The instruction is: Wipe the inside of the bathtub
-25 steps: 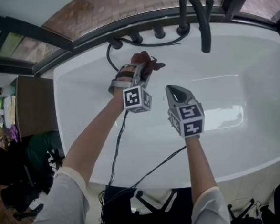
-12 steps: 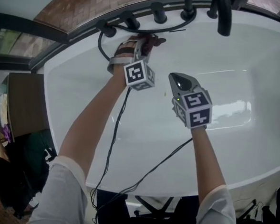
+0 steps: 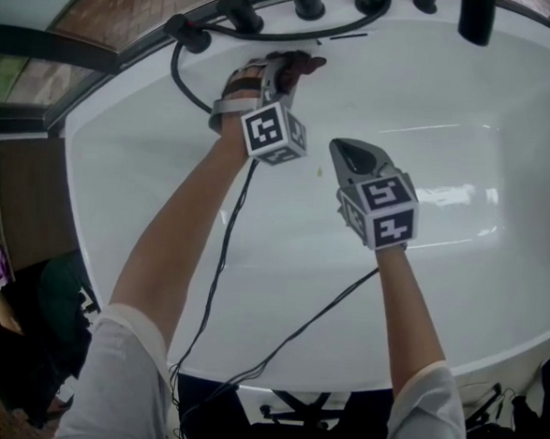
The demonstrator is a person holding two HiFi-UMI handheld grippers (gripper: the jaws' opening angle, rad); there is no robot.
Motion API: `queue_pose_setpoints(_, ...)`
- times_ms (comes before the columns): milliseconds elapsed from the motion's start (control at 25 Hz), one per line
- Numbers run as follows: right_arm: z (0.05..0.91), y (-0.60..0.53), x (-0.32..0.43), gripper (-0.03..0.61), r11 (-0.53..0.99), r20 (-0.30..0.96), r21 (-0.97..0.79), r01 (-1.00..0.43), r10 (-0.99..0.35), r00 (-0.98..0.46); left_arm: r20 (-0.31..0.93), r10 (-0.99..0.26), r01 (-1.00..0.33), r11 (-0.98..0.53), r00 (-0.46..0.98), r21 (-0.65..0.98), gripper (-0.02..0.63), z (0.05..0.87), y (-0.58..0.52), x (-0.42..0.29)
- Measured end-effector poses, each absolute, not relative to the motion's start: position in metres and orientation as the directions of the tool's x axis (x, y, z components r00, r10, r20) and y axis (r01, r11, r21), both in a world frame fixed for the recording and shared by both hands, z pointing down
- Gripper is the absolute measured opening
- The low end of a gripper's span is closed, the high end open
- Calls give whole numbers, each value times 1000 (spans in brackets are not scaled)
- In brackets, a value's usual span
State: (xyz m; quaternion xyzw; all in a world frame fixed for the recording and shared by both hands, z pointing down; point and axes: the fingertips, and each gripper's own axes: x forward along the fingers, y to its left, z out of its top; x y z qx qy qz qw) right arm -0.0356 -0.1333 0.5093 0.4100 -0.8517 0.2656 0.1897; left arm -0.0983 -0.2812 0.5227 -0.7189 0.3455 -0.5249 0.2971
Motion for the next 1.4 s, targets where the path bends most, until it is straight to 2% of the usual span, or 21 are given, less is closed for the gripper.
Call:
queue_pose_setpoints(800,623,-138,-19,6,491,601,-302,-817,-568,-563,666,-707,-192,-707,238,-681,91,692,-241,-86)
queue_pose_setpoints(1400,692,-128,-8,6,459,636,-308,-834,-553,-539,810,-560,-220,-823,170,-523,91,817,-209,-92)
